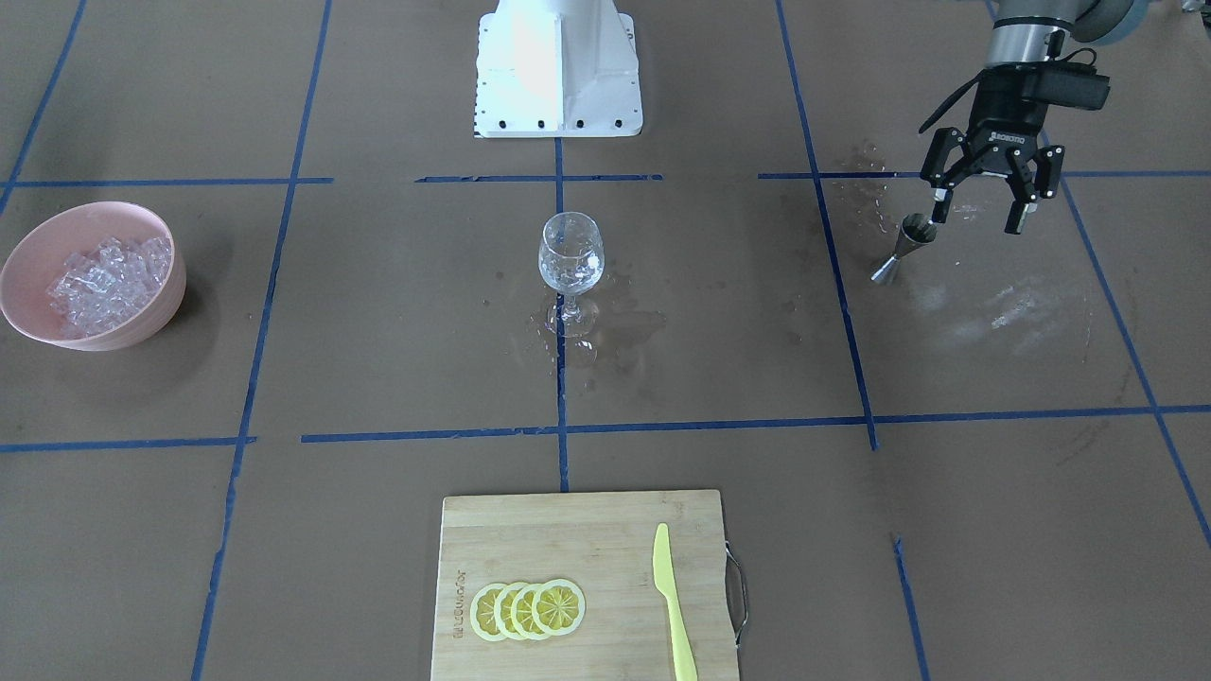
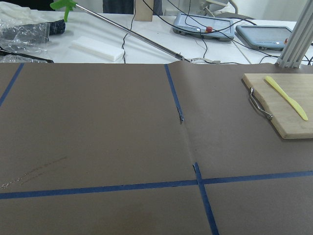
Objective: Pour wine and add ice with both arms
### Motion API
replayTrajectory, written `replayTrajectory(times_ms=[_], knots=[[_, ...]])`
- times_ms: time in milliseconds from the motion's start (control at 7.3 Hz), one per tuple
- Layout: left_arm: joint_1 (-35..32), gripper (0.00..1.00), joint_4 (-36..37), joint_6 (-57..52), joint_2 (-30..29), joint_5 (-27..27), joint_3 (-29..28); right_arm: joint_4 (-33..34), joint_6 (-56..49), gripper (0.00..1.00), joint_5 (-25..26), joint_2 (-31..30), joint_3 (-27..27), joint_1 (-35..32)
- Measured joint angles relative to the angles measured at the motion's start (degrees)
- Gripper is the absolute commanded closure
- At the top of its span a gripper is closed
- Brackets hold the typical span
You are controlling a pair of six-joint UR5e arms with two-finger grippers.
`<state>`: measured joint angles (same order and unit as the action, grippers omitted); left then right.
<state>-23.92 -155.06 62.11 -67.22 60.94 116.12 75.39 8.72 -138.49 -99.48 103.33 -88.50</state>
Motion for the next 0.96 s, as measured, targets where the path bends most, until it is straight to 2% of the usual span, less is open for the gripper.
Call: replayTrajectory(times_ms=[548, 959], knots=[[11.38, 0.01, 2.19, 0.66, 1.79, -11.17, -0.09, -0.04, -0.02, 0.0, -1.61, 0.21, -0.38, 0.0], [18.02, 0.01, 6.49, 10.17, 2.02, -15.31, -0.27, -0.07, -0.08, 0.0, -1.72, 0.54, -0.38, 0.0]])
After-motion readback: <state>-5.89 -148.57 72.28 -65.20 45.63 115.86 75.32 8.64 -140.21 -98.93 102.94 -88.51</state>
